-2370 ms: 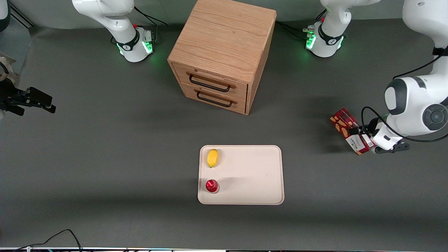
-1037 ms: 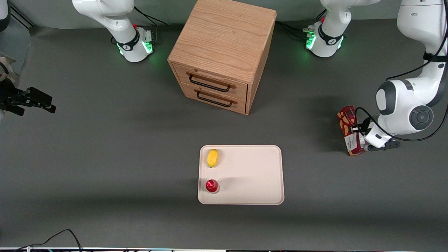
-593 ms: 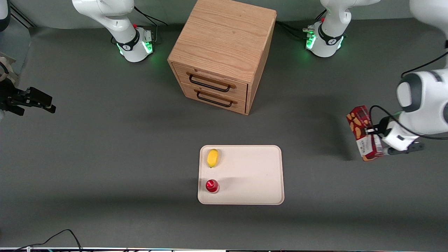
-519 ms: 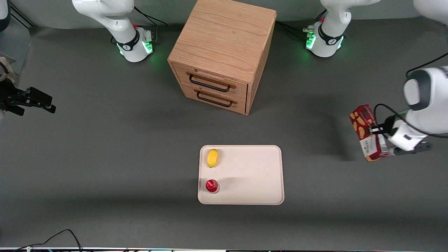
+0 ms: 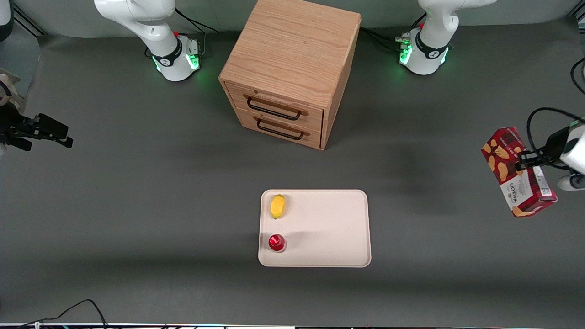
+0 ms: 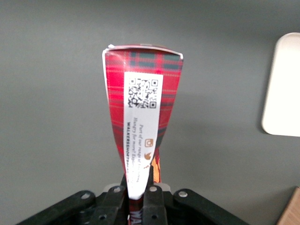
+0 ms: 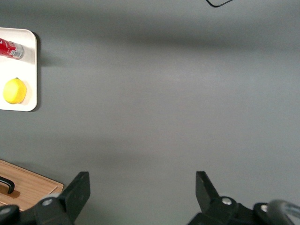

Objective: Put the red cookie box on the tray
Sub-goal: 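Lift the upright cookie box up with the left gripper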

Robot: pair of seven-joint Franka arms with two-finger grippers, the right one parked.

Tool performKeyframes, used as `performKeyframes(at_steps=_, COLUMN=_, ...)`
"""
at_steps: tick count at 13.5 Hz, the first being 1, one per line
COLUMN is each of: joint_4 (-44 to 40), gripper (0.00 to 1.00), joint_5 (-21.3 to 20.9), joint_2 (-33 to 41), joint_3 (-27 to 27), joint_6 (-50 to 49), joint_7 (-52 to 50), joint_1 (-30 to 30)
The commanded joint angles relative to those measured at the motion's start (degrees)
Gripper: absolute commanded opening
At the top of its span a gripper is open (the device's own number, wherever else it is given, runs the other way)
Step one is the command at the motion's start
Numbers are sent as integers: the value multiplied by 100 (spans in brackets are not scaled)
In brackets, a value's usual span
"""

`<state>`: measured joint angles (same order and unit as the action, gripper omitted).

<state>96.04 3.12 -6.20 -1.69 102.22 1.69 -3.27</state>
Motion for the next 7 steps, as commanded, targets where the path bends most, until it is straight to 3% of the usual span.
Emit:
performKeyframes(at_steps=1, joint_4=-567, gripper=0, joint_5=171, joint_2=189, joint_3=-7, joint_6=-535, joint_7=419, joint_1=-34)
performKeyframes(at_steps=7, joint_4=-1201, gripper=0, joint_5=171, joint_2=313, joint_3=28, joint_6=-1134, joint_7=463, joint_1=-25)
